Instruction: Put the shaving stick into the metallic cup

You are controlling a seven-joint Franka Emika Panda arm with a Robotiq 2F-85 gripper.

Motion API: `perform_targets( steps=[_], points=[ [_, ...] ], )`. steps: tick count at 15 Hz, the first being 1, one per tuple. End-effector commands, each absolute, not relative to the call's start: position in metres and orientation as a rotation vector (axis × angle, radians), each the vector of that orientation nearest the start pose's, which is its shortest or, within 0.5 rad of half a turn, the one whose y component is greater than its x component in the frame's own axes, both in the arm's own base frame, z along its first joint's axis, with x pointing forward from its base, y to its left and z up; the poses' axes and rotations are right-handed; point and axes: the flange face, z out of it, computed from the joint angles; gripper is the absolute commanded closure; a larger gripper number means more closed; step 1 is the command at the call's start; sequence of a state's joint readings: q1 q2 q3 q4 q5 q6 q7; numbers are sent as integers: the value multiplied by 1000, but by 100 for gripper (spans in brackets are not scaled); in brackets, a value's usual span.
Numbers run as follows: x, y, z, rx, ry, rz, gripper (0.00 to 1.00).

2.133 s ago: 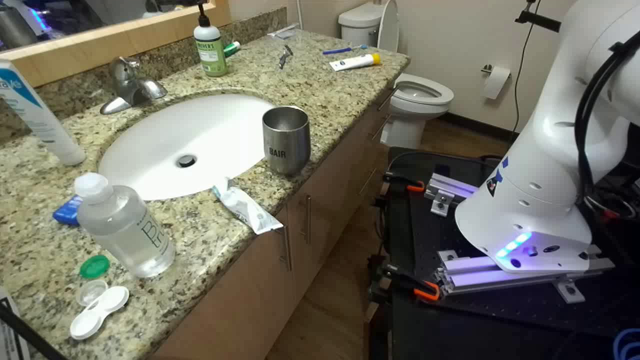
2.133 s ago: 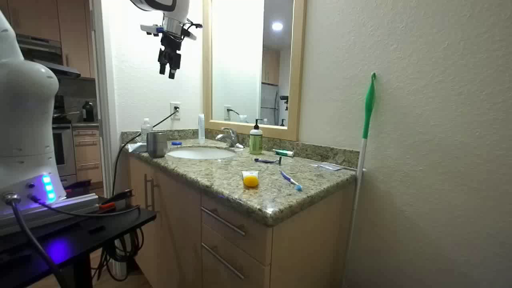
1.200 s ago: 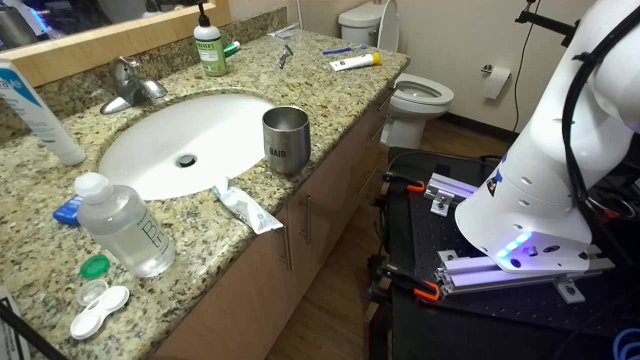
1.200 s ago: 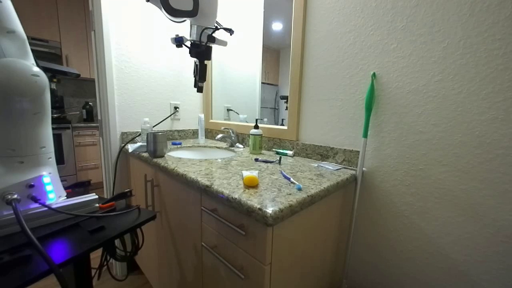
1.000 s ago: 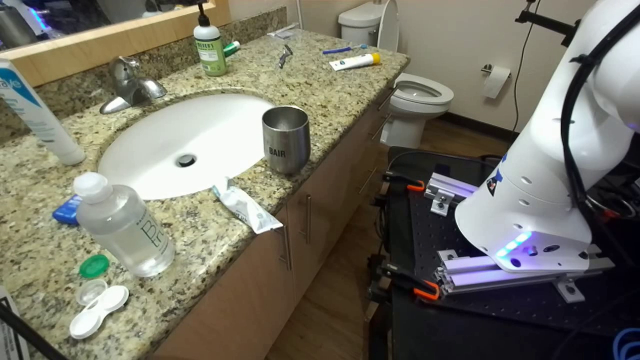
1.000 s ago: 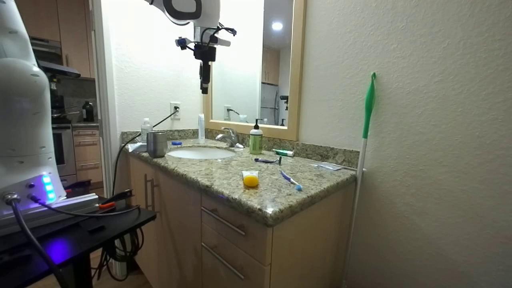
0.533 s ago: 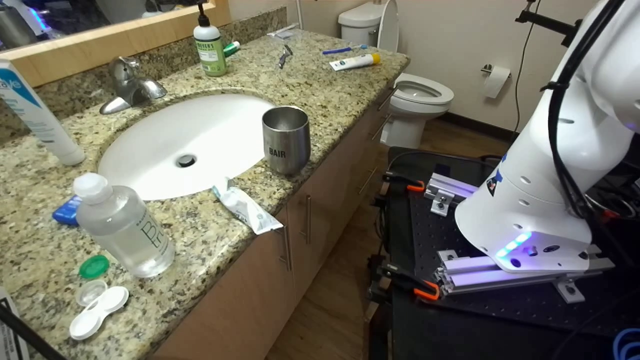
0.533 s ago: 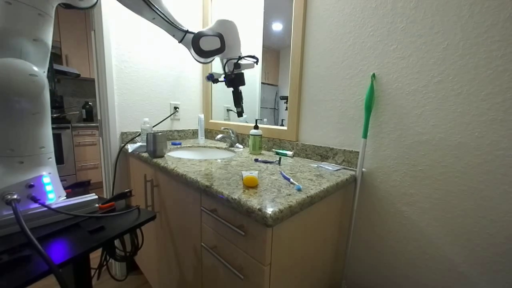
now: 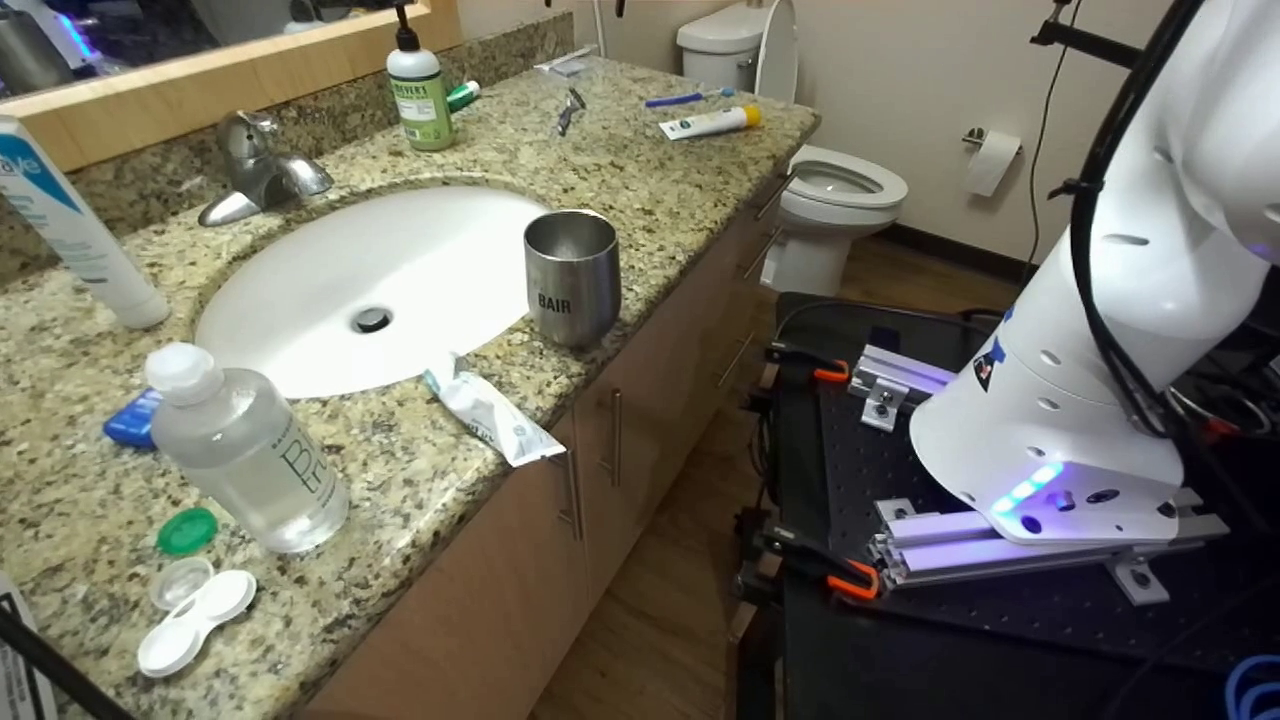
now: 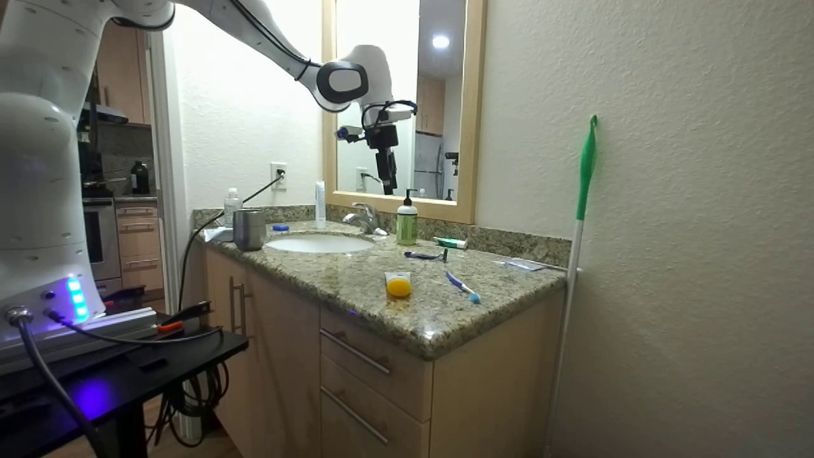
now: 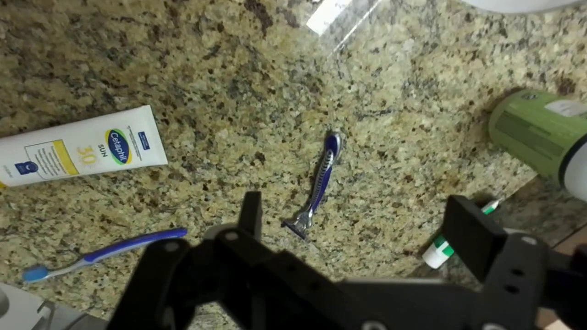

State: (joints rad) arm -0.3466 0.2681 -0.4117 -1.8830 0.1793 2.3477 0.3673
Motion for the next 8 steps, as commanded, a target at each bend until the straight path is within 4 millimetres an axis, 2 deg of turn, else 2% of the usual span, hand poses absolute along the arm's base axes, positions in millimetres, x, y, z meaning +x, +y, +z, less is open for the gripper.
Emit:
perform_targets(
  steps=[1, 4, 6, 7, 8],
  points=[
    [492, -475, 379, -2368, 1944, -379, 0],
    [506, -503, 367, -2222, 2015, -416, 0],
    [515, -516, 351, -2185, 2062, -372, 0],
    [517, -515, 348, -2184, 2036, -300, 0],
    [506, -506, 355, -2226, 2046, -375, 0]
  ],
)
